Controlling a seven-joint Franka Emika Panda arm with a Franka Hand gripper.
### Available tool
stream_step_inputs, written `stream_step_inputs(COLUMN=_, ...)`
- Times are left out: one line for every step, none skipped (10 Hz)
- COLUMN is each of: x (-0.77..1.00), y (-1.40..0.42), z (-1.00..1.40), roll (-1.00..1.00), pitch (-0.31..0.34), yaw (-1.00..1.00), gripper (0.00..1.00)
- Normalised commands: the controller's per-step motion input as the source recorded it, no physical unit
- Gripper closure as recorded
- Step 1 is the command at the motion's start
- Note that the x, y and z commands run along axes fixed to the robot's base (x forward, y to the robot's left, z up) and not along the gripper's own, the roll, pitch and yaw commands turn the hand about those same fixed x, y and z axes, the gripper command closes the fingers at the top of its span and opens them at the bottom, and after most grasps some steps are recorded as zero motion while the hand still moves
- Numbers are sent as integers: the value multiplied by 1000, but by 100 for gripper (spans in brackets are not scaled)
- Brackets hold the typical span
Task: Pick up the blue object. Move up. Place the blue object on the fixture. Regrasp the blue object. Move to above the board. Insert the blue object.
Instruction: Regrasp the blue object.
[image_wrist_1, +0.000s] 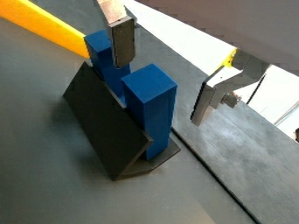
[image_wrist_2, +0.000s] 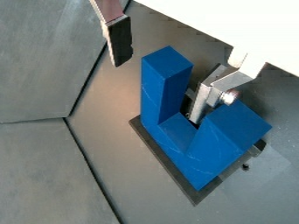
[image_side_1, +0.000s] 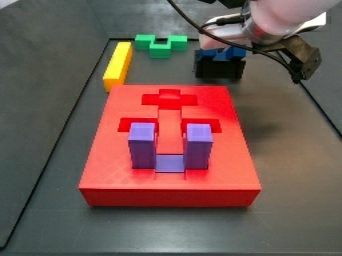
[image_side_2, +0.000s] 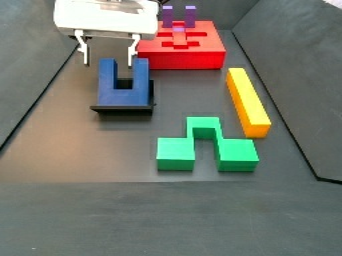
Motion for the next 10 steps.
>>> stream_step_inputs(x=0, y=-60, z=-86, roll=94, pitch=0, yaw=0, gripper=0)
stream_step_inputs(x=0, y=-66, z=-89, roll=117, pitch=0, yaw=0, gripper=0)
stream_step_inputs(x=0, y=-60, z=-109, roll=163, pitch=0, yaw=0, gripper=0)
stream_step_inputs(x=0, y=-60, z=-131, roll=231, pitch=0, yaw=0, gripper=0)
stream_step_inputs(x=0, y=-63, z=-129, roll=223, pitch=0, yaw=0, gripper=0)
stream_step_inputs(x=0, y=-60, z=-143, roll=237, pitch=0, yaw=-31, gripper=0)
stream_step_inputs(x=0, y=-11, z=-109, roll=191, pitch=0, yaw=-57, gripper=0)
stream_step_inputs(x=0, y=0, z=-71, roll=171, pitch=0, yaw=-49, gripper=0)
stream_step_inputs(x=11, y=-17, z=-9, roll=209, pitch=54, yaw=-71, gripper=0)
stream_step_inputs(x=66, y=-6, z=0, roll=189, pitch=111, yaw=-74, gripper=0)
